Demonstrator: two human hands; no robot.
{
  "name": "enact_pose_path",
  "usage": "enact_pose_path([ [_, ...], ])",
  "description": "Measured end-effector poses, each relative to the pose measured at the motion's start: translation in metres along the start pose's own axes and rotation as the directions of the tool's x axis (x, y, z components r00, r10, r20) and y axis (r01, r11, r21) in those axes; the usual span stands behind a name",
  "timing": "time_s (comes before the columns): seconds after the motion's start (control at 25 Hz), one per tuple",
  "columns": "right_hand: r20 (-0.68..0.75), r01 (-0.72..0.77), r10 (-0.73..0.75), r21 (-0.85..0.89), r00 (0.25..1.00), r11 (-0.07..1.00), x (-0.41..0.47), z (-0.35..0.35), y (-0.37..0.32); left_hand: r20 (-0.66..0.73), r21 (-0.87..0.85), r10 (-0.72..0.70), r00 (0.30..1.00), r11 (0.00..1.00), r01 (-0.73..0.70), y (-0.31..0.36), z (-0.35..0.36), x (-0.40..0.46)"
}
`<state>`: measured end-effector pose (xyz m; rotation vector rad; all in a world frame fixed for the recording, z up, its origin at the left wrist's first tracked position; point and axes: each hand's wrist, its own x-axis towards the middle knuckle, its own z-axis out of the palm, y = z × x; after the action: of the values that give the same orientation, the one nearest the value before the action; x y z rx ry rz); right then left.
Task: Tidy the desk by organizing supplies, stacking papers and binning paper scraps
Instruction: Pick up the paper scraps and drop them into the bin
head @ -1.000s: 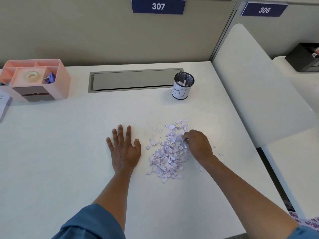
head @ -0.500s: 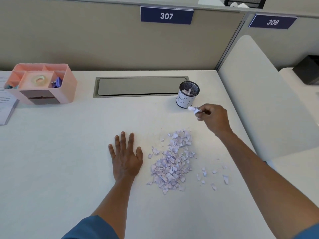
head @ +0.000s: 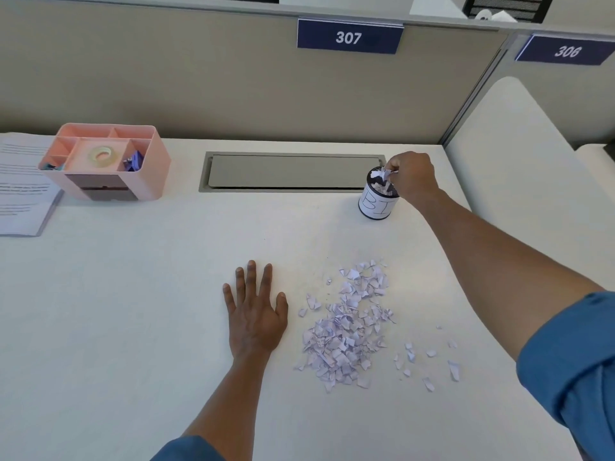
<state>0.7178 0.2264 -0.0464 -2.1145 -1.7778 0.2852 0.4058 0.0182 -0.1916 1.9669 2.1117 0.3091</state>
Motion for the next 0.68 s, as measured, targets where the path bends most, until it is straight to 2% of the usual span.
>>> enact_pose_path([
  [0.24,0.006,-0.05,0.05,0.004,0.999,0.999,0.005,0.004,0.007,-0.003,-0.002,-0.002,1.0,1.0,0.002,0.0,0.0,0.0],
  [0.36,-0.058,-0.007,0.009,0.035,0.998,0.999,-0.002,-0.005,0.004,-0.006,-0.004,-0.002,1.0,1.0,0.002,0.0,-0.001,-0.001],
  [0.52,-0.19,0.057,-0.025,0.169,0.981,0.984,-0.041,-0.007,0.0,-0.009,-0.008,0.001,1.0,1.0,-0.001,0.0,-0.002,-0.001],
  [0.6,-0.166,0.066,-0.039,0.159,0.985,0.985,-0.075,0.005,0.012,-0.007,-0.007,-0.001,1.0,1.0,0.001,0.0,-0.002,0.0],
  [0.68,-0.091,0.01,0.003,0.148,0.996,0.989,-0.112,0.016,0.038,-0.009,-0.012,-0.001,1.0,1.0,0.001,-0.001,-0.001,-0.001],
])
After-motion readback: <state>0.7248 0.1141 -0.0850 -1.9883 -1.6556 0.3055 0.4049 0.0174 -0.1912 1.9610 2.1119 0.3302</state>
